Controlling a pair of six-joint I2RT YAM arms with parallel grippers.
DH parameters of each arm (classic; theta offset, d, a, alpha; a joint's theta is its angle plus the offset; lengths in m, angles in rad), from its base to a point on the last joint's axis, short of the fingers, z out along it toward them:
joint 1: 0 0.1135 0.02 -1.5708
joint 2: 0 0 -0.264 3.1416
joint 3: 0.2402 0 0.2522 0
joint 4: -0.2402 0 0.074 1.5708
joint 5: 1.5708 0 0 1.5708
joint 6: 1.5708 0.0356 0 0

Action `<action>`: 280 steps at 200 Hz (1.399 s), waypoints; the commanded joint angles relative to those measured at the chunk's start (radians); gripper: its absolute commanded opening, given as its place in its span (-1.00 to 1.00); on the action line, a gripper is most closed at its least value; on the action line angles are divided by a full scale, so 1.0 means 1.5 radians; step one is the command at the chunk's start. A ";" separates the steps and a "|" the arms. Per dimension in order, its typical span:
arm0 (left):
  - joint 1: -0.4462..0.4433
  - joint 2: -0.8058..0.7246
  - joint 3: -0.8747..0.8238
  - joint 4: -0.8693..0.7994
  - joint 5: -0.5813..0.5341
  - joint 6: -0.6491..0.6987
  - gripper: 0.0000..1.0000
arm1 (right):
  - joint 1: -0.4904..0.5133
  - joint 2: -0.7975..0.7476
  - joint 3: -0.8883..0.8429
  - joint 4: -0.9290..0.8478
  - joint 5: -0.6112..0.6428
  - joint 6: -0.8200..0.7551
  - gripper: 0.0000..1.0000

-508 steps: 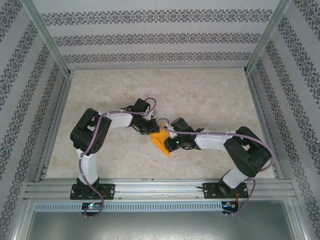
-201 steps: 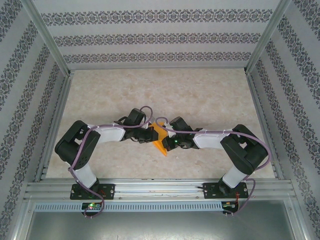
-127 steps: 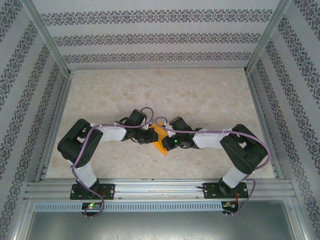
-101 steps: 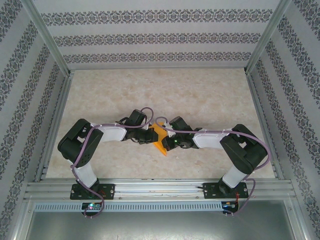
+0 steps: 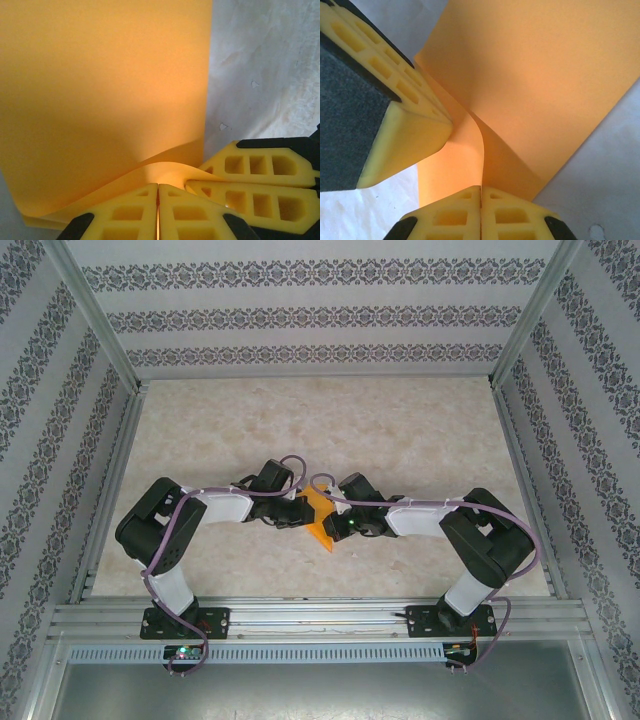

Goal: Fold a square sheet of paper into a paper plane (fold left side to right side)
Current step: Third fold the triangle at the center of the table.

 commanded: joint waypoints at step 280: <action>-0.006 -0.001 -0.045 -0.004 -0.047 0.009 -0.87 | -0.074 -0.124 -0.018 -0.075 -0.161 0.110 -0.43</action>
